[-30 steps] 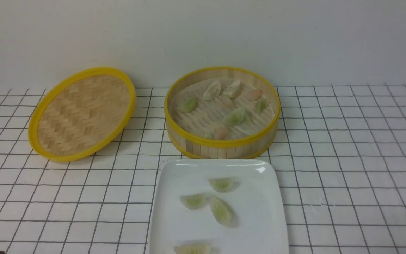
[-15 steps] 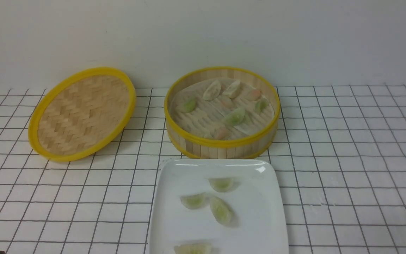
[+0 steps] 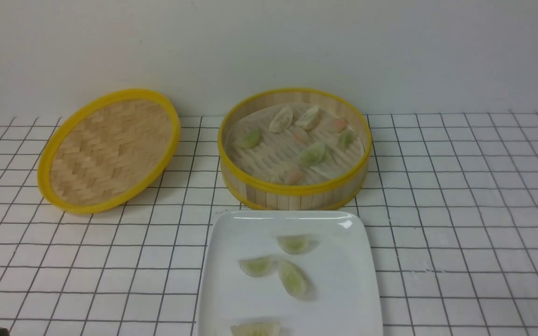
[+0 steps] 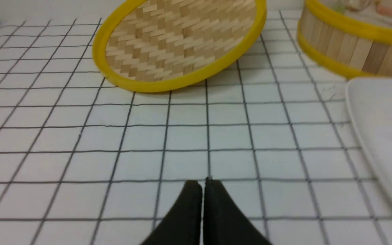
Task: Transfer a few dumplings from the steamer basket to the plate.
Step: Use the right arm to grab a dumpling from inside the steamer
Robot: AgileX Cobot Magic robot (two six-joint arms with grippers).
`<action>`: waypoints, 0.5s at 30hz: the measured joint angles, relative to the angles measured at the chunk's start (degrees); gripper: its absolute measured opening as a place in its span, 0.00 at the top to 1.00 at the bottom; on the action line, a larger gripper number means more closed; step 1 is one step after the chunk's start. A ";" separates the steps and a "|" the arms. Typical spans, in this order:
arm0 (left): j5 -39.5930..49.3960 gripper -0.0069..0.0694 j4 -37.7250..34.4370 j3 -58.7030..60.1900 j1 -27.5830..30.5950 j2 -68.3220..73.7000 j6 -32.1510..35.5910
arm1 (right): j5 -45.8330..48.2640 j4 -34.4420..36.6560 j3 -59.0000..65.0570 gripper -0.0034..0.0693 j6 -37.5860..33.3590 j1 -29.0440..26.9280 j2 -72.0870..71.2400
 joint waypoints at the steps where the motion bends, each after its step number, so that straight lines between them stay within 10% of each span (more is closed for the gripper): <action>1: -2.52 0.92 -2.61 0.00 0.00 0.00 -1.47 | -0.57 0.26 0.00 0.97 0.00 0.00 0.00; 10: -38.19 0.92 -18.79 -0.99 0.00 0.00 -10.17 | 21.06 -5.56 -28.11 0.97 -6.15 1.77 10.99; 15: -32.98 0.92 -15.75 -16.57 -0.61 1.76 -21.53 | 41.85 -12.88 -47.55 0.97 -7.76 1.81 33.36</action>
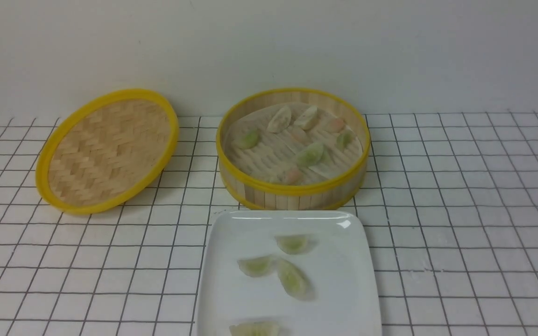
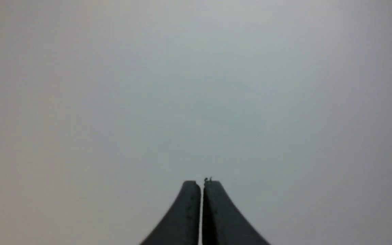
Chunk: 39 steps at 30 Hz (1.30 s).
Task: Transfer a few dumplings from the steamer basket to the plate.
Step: Use the right arm to grab a dumpling from inside the steamer
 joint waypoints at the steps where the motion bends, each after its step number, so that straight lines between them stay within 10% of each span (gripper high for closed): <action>1: 2.13 0.92 0.94 -1.89 0.00 0.70 -0.37 | 2.25 -0.51 -1.48 0.97 -0.35 0.00 2.03; 7: 60.62 0.92 9.83 -34.91 -0.07 26.21 8.65 | 18.12 -4.84 -25.38 0.97 -2.46 0.13 32.21; 11: 81.49 0.92 7.61 -44.91 -0.07 40.31 19.07 | 20.14 -5.84 -35.82 0.97 -2.69 2.61 45.19; 26: 85.23 0.92 7.36 -48.45 -0.07 63.85 32.20 | 20.59 -16.27 -70.70 0.92 0.21 14.43 85.89; 39: 85.85 0.92 11.28 -48.59 -0.07 61.26 30.84 | 20.59 -22.36 -93.02 0.50 6.46 15.18 110.65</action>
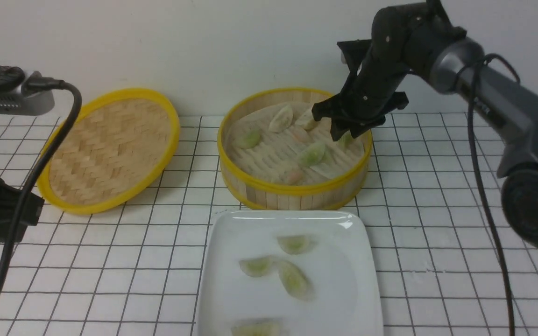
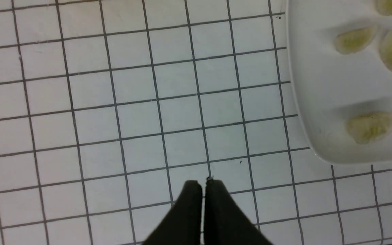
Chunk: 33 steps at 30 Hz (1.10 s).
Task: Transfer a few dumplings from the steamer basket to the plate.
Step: Use the right arm to grab a dumpling from inside the steamer
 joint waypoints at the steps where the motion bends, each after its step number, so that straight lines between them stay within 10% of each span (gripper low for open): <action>1: 0.02 0.92 0.00 0.00 0.00 0.00 0.00 | 0.00 -0.56 -1.01 0.47 0.75 0.00 0.95; 15: 0.18 0.92 -0.01 0.00 0.00 -0.12 -0.02 | -2.26 -1.87 -3.15 0.44 3.85 0.12 5.14; 21: 0.18 0.92 -1.06 0.00 0.00 -0.12 -0.02 | -2.00 -3.21 -4.36 0.84 3.90 0.06 5.60; 33: 0.18 0.92 -1.16 0.00 0.00 -0.12 -0.02 | 0.02 1.23 -12.19 0.95 2.05 0.06 5.35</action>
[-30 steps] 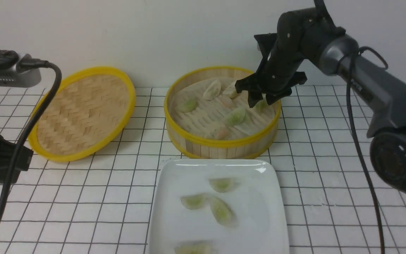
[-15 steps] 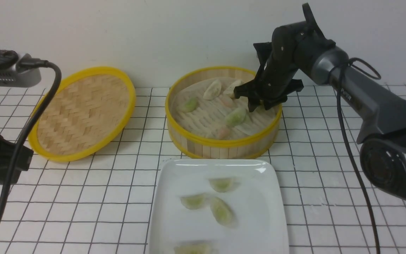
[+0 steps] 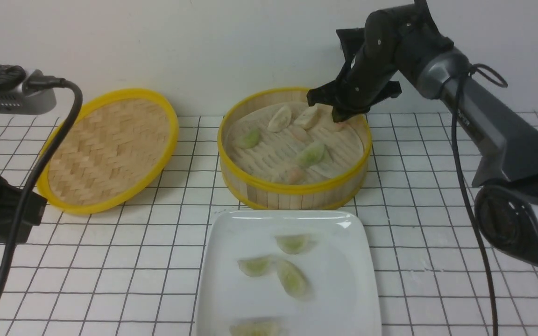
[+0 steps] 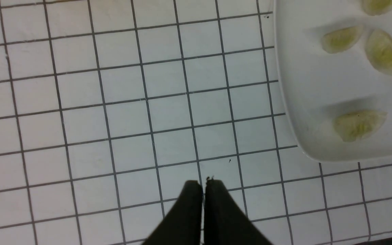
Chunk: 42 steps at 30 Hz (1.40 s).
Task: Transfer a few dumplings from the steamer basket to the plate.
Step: Use the right arm to grab a dumpling from inside the steamer, then use the right arm to put the dumpling into the plate
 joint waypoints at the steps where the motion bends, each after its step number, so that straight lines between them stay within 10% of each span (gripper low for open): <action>1: 0.00 0.92 0.00 0.00 0.00 0.00 0.00 | 0.00 1.68 1.38 0.95 -1.02 0.05 -0.79; 16: 0.00 0.92 0.10 0.00 -6.80 -0.05 0.00 | -0.23 4.68 37.10 0.95 -7.25 2.94 -25.75; 26: -3.45 0.92 -2.72 -3.17 -6.85 6.15 -2.72 | -5.04 9.36 71.44 0.95 -8.28 14.69 -51.63; 42: -1.26 0.91 -11.25 -49.29 -7.57 54.72 15.27 | -12.94 12.92 85.24 0.90 -8.85 17.46 -49.83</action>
